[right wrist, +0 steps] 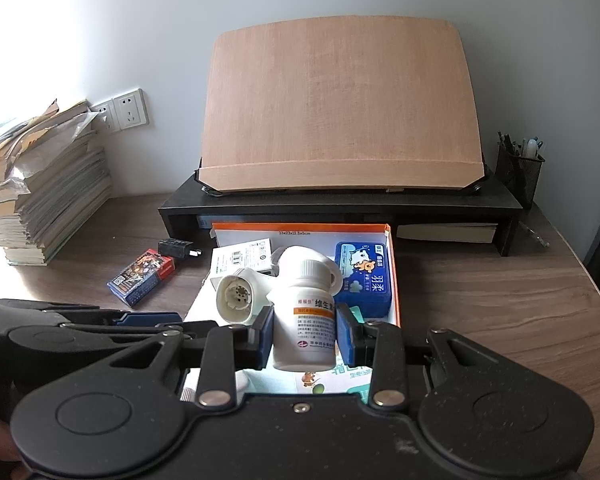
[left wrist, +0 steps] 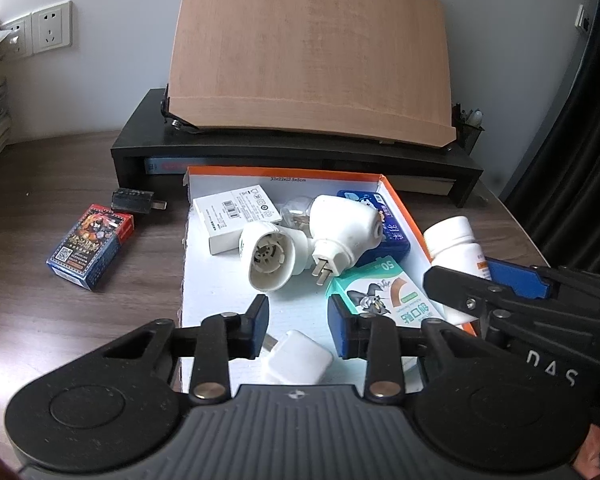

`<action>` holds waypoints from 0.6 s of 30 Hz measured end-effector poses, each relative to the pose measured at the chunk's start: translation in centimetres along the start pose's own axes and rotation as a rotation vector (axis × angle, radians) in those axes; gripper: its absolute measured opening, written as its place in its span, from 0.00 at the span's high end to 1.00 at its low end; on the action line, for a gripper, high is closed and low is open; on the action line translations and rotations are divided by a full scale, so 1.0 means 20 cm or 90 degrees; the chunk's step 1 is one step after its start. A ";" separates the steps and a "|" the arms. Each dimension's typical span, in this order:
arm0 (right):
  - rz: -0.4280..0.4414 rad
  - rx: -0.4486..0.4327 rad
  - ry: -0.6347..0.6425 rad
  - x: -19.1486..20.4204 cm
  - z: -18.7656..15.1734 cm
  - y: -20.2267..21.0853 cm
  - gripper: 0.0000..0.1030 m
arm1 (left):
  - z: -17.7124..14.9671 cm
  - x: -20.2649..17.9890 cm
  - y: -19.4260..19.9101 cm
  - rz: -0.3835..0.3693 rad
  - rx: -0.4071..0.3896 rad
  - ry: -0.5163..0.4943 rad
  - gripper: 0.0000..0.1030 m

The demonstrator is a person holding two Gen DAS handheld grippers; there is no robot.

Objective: Organize rigid objects
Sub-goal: 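Hold the white charger and pill bottle low over the tray with both tools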

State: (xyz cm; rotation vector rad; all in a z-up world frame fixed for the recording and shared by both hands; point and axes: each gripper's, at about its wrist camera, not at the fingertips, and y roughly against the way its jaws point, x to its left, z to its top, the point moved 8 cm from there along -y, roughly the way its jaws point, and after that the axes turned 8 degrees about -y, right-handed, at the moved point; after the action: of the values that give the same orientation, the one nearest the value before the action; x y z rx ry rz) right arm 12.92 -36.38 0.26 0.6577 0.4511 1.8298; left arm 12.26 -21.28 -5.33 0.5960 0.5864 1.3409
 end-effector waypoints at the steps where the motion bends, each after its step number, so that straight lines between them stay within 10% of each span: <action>1: -0.001 0.000 -0.002 -0.01 0.00 0.00 0.61 | 0.00 0.01 0.00 -0.001 0.002 0.005 0.68; 10: -0.014 -0.002 -0.019 -0.07 -0.02 0.02 0.61 | -0.01 0.19 -0.04 0.013 0.022 0.052 0.65; 18: -0.008 0.007 -0.025 -0.08 -0.04 0.00 0.61 | -0.11 -0.02 -0.17 -0.045 0.081 -0.087 0.33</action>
State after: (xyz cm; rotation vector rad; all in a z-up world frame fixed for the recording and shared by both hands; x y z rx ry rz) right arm 12.80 -37.88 -0.75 0.6969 0.4386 1.8005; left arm 13.08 -22.08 -9.28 0.7570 0.5786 1.1930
